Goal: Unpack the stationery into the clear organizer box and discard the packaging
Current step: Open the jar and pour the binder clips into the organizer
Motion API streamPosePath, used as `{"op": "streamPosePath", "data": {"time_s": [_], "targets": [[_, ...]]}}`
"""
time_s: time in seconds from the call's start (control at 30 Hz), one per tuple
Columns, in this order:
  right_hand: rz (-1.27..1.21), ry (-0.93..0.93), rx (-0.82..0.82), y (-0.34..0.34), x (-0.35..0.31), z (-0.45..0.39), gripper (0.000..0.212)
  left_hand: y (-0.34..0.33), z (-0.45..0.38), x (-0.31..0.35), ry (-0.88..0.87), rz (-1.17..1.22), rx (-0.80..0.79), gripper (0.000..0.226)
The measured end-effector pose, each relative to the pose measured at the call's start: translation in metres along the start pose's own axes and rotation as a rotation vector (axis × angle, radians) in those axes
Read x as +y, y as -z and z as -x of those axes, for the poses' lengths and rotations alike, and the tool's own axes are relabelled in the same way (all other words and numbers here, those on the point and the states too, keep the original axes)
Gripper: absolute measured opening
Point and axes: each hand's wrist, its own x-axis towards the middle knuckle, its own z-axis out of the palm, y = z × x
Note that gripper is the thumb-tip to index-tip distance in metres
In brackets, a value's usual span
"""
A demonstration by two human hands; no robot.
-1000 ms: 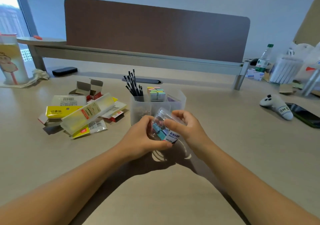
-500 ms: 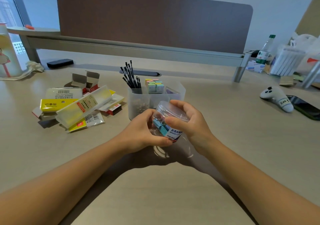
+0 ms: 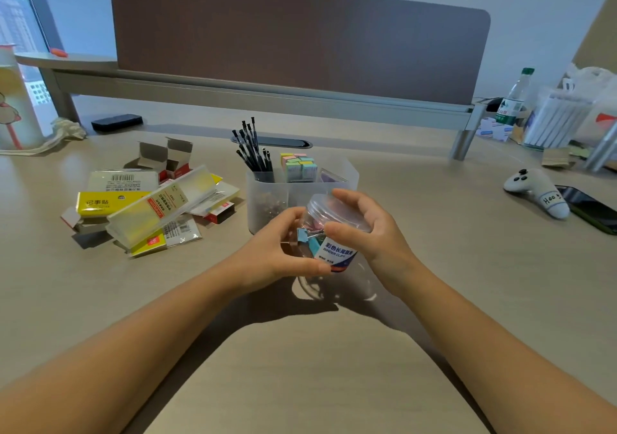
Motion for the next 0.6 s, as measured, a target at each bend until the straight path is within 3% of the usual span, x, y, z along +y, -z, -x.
{"op": "streamPosePath", "data": {"time_s": [0.23, 0.37, 0.6], "targets": [[0.03, -0.028, 0.16, -0.006, 0.005, -0.004, 0.061, -0.013, 0.002, -0.002, -0.072, -0.209, 0.247, 0.063], [0.034, -0.025, 0.126, -0.006, 0.003, -0.003, 0.06, -0.008, -0.001, -0.006, -0.075, -0.229, 0.253, 0.064], [-0.182, -0.028, -0.006, 0.005, 0.0, -0.002, 0.066, 0.011, 0.002, -0.007, -0.043, -0.026, 0.169, 0.062]]}}
